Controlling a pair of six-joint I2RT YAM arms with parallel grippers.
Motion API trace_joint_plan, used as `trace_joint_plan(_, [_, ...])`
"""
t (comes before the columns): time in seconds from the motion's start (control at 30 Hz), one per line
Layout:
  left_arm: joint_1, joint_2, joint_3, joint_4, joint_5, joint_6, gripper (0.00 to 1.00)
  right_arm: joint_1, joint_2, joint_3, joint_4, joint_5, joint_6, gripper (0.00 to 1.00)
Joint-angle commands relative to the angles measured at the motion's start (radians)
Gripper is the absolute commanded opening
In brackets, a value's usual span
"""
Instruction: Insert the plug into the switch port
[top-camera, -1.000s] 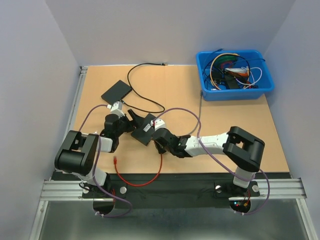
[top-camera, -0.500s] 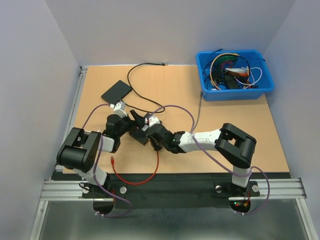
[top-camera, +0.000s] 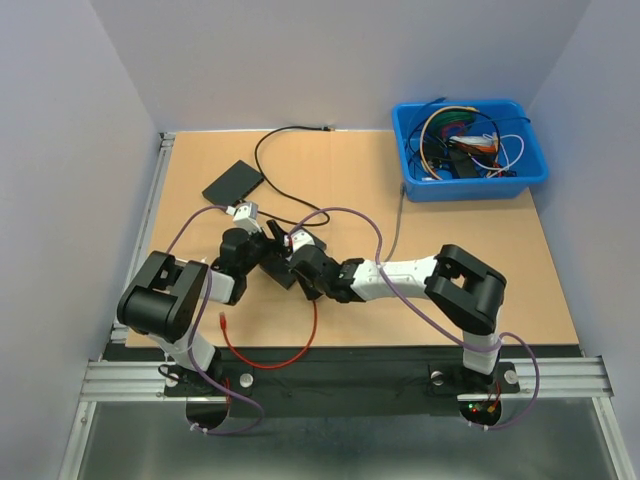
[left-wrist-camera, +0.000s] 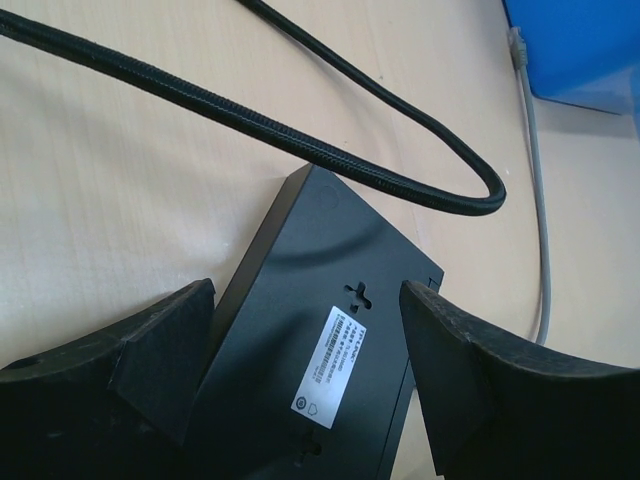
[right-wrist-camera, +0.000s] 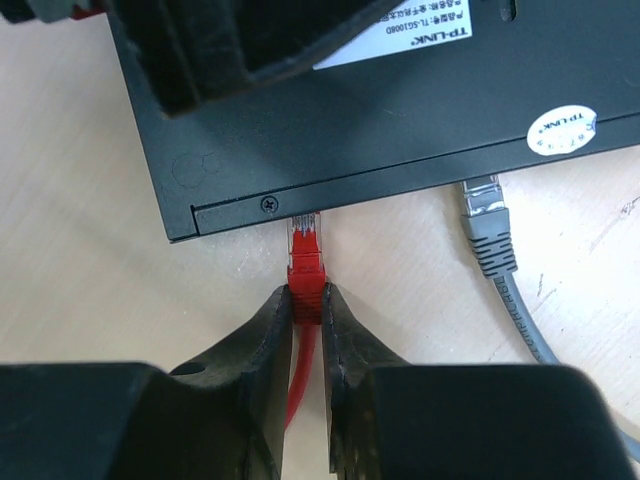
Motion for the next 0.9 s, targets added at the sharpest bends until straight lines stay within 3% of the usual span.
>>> trace_joint_plan(0.0, [-0.031,0.016,0.014,-0.01,0.019,0.014,0.84,-0.006,0.034,0.059,0.012,0.015,-0.024,0.0])
trace_joint_plan(0.67, [-0.072,0.018,0.028,-0.043,-0.025,0.041,0.77,-0.012,0.056,0.138,-0.057,0.075,-0.067,0.01])
trace_joint_plan(0.87, [-0.1,0.044,0.034,-0.047,-0.041,0.048,0.66,-0.014,0.059,0.175,-0.065,0.077,-0.093,0.0])
